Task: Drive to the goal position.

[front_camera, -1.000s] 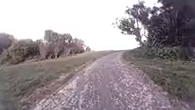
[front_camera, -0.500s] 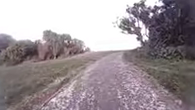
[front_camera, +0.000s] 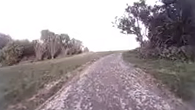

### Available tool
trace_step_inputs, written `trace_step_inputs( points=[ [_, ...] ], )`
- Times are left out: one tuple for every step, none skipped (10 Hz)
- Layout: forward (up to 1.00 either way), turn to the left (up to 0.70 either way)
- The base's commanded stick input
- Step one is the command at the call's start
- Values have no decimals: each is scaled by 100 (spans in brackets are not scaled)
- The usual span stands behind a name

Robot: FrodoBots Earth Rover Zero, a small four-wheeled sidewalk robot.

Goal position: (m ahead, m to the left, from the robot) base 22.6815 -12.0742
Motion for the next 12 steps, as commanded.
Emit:
trace_step_inputs(
  points=[
    [70, -35],
    [70, -35],
    [70, -35],
    [70, -14],
    [70, 0],
    [70, 0],
    [70, 0],
    [70, 0],
    [70, 0],
    [70, -11],
    [70, -32],
    [70, -35]
  ],
)
